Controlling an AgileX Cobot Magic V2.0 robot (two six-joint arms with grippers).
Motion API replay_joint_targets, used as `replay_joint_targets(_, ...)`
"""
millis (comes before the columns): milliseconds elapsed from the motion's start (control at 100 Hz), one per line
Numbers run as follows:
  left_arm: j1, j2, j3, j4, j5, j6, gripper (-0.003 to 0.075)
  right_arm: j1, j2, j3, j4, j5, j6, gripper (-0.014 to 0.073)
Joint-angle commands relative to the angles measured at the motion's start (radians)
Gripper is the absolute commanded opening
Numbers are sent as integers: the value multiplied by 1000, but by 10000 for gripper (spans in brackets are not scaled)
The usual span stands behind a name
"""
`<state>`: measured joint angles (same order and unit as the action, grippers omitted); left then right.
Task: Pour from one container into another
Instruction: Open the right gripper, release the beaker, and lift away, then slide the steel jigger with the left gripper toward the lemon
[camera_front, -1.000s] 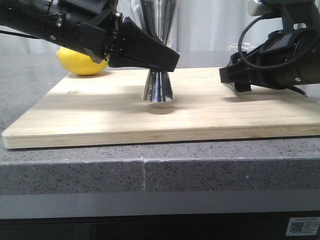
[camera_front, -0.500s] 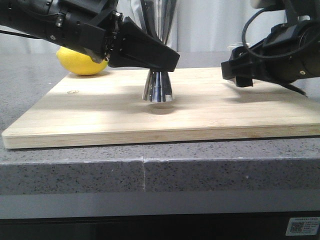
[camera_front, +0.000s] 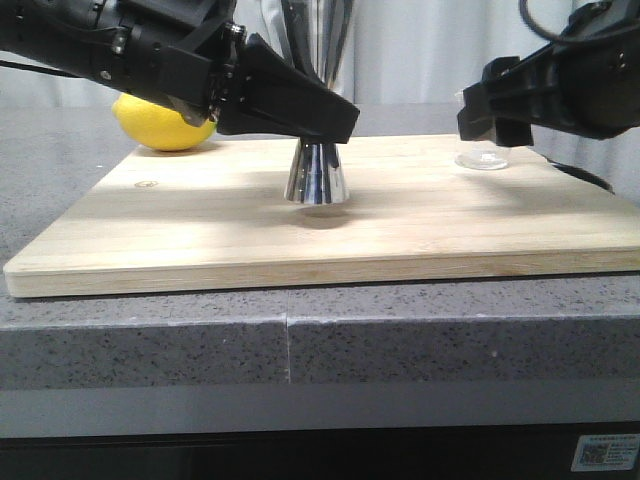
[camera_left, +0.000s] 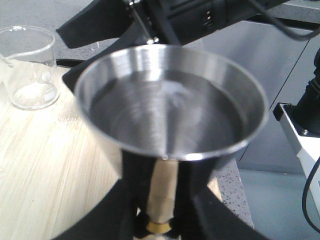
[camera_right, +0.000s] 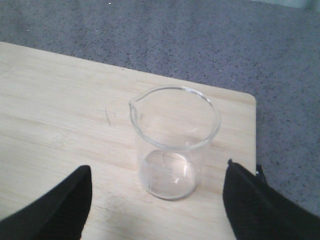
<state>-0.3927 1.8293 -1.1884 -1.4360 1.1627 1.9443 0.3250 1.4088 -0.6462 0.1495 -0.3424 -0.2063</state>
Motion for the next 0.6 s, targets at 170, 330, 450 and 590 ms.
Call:
replay_joint_targets(170, -9, -57, -28, -82, 106, -6, -19, -7, -176, -18, -9, 83, -2, 496)
replay_joint_targets(330, -9, -57, -28, -82, 106, -6, -19, -7, -310, -20, -9, 163, -2, 496)
replay_joint_targets(450, -9, -57, -28, -82, 106, 4, -18, -7, -432, -22, -9, 186, -2, 496)
replay_joint_targets(590, -9, -57, -28, -90, 96, 32, -19, -7, -558, -22, -9, 219, -2, 496)
